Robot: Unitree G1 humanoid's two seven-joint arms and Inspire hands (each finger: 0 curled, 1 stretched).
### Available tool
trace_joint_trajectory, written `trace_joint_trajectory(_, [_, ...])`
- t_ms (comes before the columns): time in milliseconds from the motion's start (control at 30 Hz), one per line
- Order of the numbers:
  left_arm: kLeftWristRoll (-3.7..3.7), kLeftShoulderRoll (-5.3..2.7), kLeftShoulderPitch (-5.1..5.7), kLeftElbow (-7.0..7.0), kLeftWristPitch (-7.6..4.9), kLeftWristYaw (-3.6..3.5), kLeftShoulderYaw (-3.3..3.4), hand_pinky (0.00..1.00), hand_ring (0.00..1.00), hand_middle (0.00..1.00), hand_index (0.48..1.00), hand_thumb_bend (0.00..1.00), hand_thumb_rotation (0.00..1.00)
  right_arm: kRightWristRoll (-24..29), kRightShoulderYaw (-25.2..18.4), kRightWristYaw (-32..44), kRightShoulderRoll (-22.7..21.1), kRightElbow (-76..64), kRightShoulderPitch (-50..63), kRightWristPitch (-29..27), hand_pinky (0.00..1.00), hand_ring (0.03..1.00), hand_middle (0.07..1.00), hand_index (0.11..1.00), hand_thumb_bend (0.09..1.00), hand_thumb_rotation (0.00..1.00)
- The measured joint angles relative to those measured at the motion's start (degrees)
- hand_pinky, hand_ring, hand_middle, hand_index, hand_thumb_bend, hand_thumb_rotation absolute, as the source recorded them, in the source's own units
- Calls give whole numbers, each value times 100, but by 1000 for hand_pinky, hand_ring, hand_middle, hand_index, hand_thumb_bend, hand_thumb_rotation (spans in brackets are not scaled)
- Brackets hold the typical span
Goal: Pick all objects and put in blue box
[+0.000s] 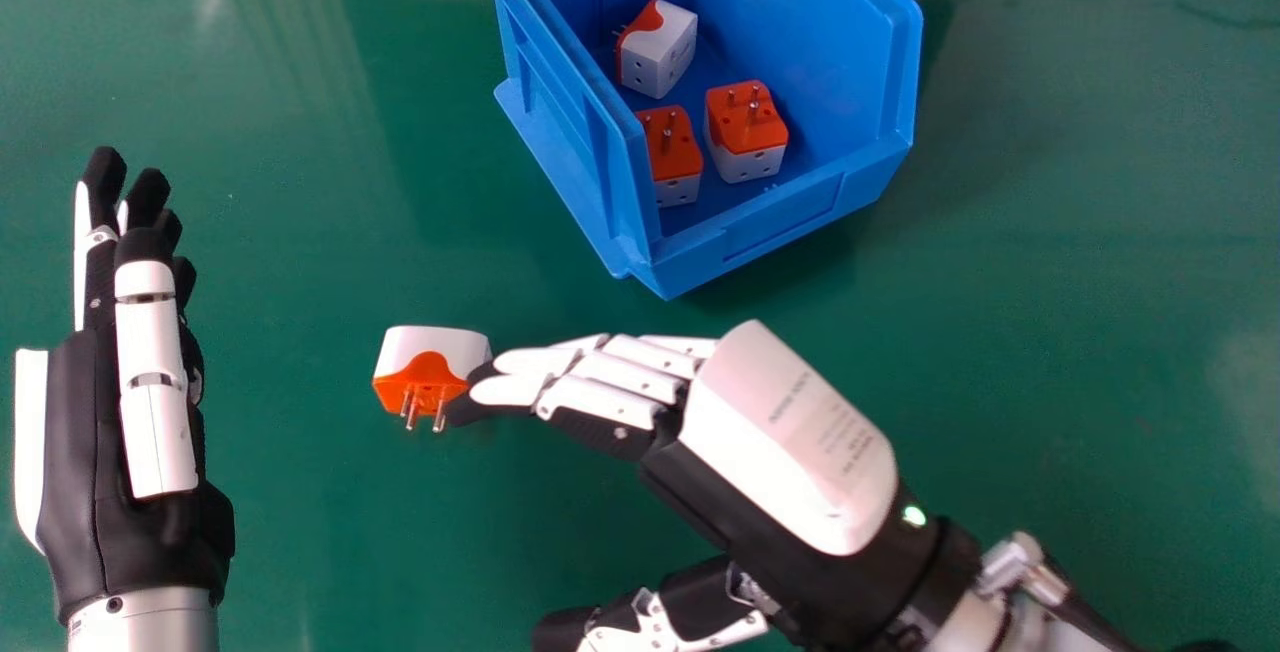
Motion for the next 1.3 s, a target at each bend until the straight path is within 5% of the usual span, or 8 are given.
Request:
trace_joint_trajectory(367, [-4,3,-30,167,-78,-17,70,1000,981,972,979,219,1000,-268,345,-10,603,606,-613,394,588,771,832,811,525,256])
trace_joint_trajectory(667, [-7,20,-92,324,-188,-62,94,1000,988,977,983,233,1000,-838,549,-182,1013,803,-960,1254,650,827,889,875,592,327])
trace_joint_trajectory(967, [-9,20,-59,327,-255,-94,100,1000,979,972,981,267,1000,-1230,887,-551,1316,824,-821,2051,799,954,976,973,712,500])
trace_joint_trajectory(1300, [-9,19,-20,327,-260,-96,100,1000,983,972,982,273,1000,-1289,1151,-546,1319,720,-581,2606,854,993,997,996,719,538])
